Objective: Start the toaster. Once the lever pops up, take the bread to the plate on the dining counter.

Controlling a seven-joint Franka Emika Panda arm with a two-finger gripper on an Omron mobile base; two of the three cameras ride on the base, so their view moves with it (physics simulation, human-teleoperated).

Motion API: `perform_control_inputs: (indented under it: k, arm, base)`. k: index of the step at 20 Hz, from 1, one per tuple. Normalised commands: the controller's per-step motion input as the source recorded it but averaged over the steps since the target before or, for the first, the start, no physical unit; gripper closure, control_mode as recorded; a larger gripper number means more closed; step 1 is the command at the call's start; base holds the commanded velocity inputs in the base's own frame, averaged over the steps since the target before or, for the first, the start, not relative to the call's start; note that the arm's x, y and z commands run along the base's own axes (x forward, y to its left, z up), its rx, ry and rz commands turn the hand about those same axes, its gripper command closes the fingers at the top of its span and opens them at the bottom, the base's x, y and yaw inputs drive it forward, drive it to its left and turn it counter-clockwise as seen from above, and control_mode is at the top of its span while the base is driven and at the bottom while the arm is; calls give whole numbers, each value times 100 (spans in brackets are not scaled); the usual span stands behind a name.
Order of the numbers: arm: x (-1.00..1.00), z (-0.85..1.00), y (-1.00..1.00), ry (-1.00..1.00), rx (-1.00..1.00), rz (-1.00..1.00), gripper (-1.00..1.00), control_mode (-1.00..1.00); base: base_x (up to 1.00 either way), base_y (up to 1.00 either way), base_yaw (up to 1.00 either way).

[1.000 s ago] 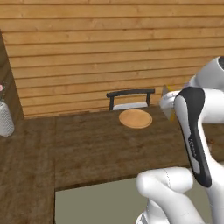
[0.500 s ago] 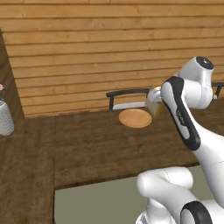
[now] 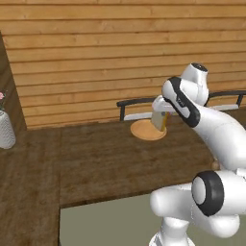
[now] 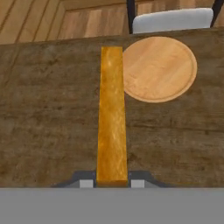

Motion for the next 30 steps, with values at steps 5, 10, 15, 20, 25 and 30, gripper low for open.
perform_control_inputs:
  k: [5, 10, 15, 20, 25, 30]
  arm:
    - [68, -31, 0, 13, 7, 0, 100, -100]
    - [55, -27, 0, 0, 5, 0, 100, -100]
    - [22, -49, 0, 0, 5, 0, 100, -100]
    - [31, -49, -2, 0, 2, -1, 100, -100]
    - [67, -30, -5, 0, 3, -4, 100, -100]
    - [60, -32, -4, 0, 2, -4, 100, -100]
  base:
    - [0, 0, 0]
    - [0, 0, 0]
    - [0, 0, 0]
    - [0, 0, 0]
    - [0, 0, 0]
    - [0, 0, 0]
